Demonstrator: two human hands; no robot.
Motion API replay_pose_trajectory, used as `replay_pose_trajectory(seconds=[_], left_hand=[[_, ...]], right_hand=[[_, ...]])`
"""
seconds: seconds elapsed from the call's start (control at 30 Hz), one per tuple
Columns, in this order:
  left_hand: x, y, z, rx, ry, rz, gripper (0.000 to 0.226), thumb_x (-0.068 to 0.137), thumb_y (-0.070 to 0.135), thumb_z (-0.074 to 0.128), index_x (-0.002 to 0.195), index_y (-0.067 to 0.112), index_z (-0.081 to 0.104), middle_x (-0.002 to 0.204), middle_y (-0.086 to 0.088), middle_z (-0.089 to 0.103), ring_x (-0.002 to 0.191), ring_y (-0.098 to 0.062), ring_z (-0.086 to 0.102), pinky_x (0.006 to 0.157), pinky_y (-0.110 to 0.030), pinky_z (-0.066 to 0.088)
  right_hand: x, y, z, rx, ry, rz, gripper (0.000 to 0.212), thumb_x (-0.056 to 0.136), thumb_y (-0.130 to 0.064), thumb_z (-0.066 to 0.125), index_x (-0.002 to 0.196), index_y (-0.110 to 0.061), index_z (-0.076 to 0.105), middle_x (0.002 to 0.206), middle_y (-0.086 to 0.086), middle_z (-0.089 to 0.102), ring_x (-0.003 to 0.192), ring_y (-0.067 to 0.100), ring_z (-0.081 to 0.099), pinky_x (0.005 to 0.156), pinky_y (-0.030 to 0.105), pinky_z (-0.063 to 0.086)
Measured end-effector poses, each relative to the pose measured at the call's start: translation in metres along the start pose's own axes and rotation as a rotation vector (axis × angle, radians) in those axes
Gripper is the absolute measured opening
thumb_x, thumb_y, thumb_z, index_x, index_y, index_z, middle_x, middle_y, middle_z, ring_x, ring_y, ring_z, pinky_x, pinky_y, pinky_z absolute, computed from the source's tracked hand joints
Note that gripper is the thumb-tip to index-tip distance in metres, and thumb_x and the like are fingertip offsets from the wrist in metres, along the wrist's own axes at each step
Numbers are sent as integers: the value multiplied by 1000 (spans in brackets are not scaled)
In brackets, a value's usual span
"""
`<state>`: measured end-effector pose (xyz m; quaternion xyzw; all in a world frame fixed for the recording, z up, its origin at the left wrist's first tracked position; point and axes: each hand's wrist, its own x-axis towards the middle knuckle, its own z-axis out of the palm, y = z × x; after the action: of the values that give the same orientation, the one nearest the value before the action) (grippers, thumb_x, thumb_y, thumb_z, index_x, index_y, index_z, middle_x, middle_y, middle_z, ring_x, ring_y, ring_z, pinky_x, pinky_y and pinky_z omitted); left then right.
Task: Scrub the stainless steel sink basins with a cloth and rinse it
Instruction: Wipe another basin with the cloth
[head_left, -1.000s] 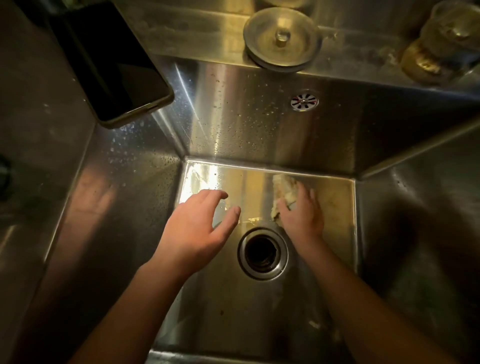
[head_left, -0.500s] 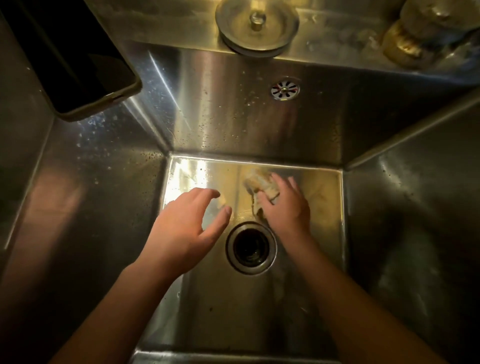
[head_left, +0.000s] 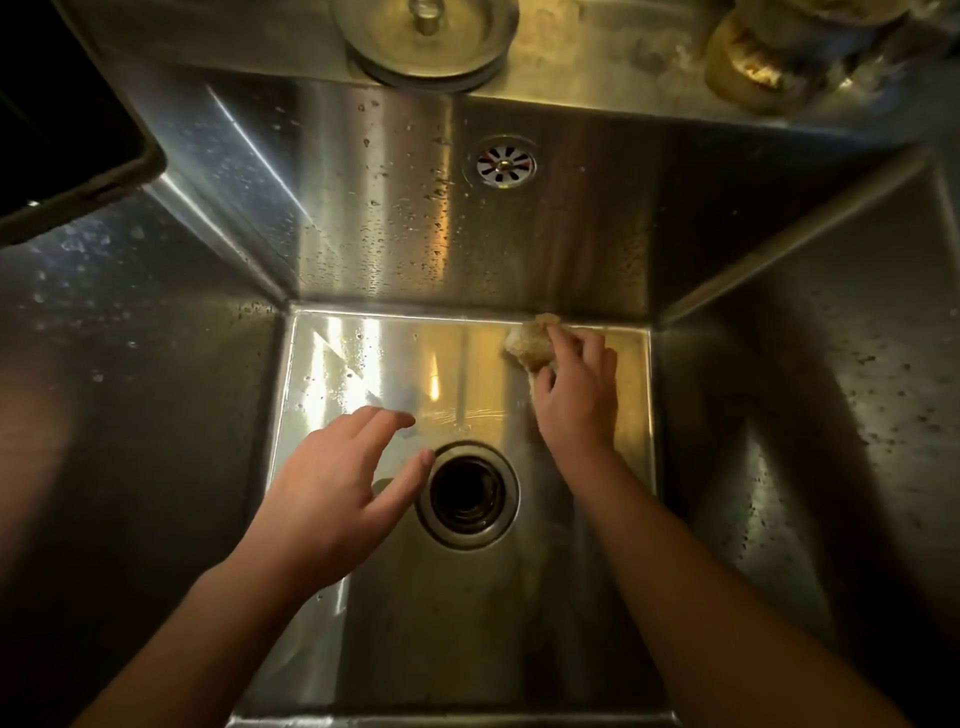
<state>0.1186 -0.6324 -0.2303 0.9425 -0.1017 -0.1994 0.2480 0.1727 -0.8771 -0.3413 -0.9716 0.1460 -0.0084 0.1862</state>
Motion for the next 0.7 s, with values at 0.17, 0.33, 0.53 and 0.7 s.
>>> replay_pose_trajectory(seconds=[0.17,0.33,0.53,0.7], left_hand=[[0,-1,1,-7,3,-4,61,92,69,30,131,30,55,128,13,60,112,-4,55,88,-22,39],[0,1,1,4,-10,-10,63,92,69,28,132,29,55,129,12,61,114,-7,56,88,-23,40],[0,6,2,-7,-31,2,69,90,72,24,133,27,55,129,10,61,115,-10,56,91,-25,41],[0,7,3,-7,-41,9,67,91,72,25,133,28,54,130,10,60,114,-10,56,91,-26,43]], right_hand=[[17,40,-14,-131,62,23,48,90,-26,60,138,-22,54,133,9,51,115,29,48,93,34,42],[-16,52,-17,-160,54,116,51,91,-25,55,140,-16,50,123,16,49,104,31,48,81,35,44],[-86,34,-16,-108,-80,224,58,95,-38,51,149,-26,34,134,8,38,113,22,47,87,32,51],[-90,26,-14,-56,-118,243,59,95,-39,52,150,-29,34,134,4,36,111,20,45,83,34,51]])
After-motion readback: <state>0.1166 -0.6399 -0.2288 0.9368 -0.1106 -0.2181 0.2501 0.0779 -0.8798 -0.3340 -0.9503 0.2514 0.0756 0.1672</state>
